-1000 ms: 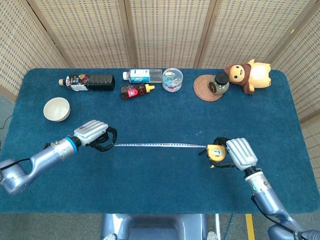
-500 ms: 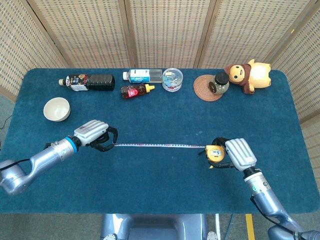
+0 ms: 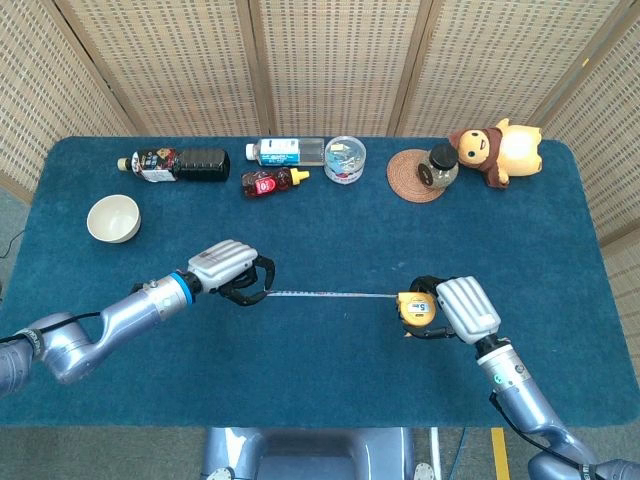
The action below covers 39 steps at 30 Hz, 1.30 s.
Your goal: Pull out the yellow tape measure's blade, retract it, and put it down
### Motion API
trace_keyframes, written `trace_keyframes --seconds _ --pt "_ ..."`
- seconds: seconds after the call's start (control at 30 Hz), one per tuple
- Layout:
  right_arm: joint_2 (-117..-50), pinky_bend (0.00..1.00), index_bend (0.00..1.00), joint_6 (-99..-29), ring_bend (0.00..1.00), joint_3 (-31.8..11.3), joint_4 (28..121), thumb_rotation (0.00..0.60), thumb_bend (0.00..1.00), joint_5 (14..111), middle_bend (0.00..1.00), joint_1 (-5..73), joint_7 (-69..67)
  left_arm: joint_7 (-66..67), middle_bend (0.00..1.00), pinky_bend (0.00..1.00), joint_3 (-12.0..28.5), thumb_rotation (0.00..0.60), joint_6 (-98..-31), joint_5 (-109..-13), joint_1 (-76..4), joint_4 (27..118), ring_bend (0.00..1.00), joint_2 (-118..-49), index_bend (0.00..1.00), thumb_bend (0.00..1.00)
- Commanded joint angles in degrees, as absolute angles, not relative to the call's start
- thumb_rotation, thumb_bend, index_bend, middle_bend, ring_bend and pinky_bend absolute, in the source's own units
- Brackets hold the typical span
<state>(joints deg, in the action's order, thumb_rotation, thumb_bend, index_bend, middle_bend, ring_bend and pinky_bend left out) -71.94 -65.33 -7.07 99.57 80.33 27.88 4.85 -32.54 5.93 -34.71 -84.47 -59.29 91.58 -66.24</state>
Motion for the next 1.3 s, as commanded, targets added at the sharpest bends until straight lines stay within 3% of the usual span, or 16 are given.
trace_keyframes --seconds 0.03,0.57,0.77,1.0,1.3 --pt "-72.4 0.60 0.57 -65.0 0.64 -7.3 100.1 0.405 0.26 80.4 0.60 28.3 5.2 -29.9 0.94 0.94 7.9 0.536 -32.8 -81.4 -61.3 92.5 0.94 -68.9 0.49 0.40" --pt "-73.9 0.60 0.57 -64.8 0.64 -7.4 100.3 0.406 0.26 80.3 0.60 28.9 5.7 -14.9 0.94 0.94 11.6 0.543 -30.4 -65.7 -67.0 93.4 0.94 -75.4 0.49 0.40" --pt "-73.9 0.60 0.57 -64.9 0.64 -7.4 100.1 0.404 0.26 80.2 0.60 28.9 5.3 -11.2 0.94 0.94 11.5 0.536 -31.3 -62.4 -67.6 94.1 0.94 -75.7 0.41 0.39" --pt "-73.9 0.60 0.57 -64.9 0.64 -7.4 99.4 0.402 0.26 79.9 0.61 28.8 4.6 -9.6 0.94 0.93 11.3 0.539 -31.6 -60.7 -67.2 94.8 0.94 -74.6 0.21 0.37" --pt "-74.2 0.60 0.58 -64.4 0.64 -7.2 97.6 0.404 0.26 79.4 0.61 28.8 3.8 -10.2 0.94 0.93 10.9 0.541 -33.1 -61.6 -64.3 95.7 0.94 -71.5 0.18 0.37"
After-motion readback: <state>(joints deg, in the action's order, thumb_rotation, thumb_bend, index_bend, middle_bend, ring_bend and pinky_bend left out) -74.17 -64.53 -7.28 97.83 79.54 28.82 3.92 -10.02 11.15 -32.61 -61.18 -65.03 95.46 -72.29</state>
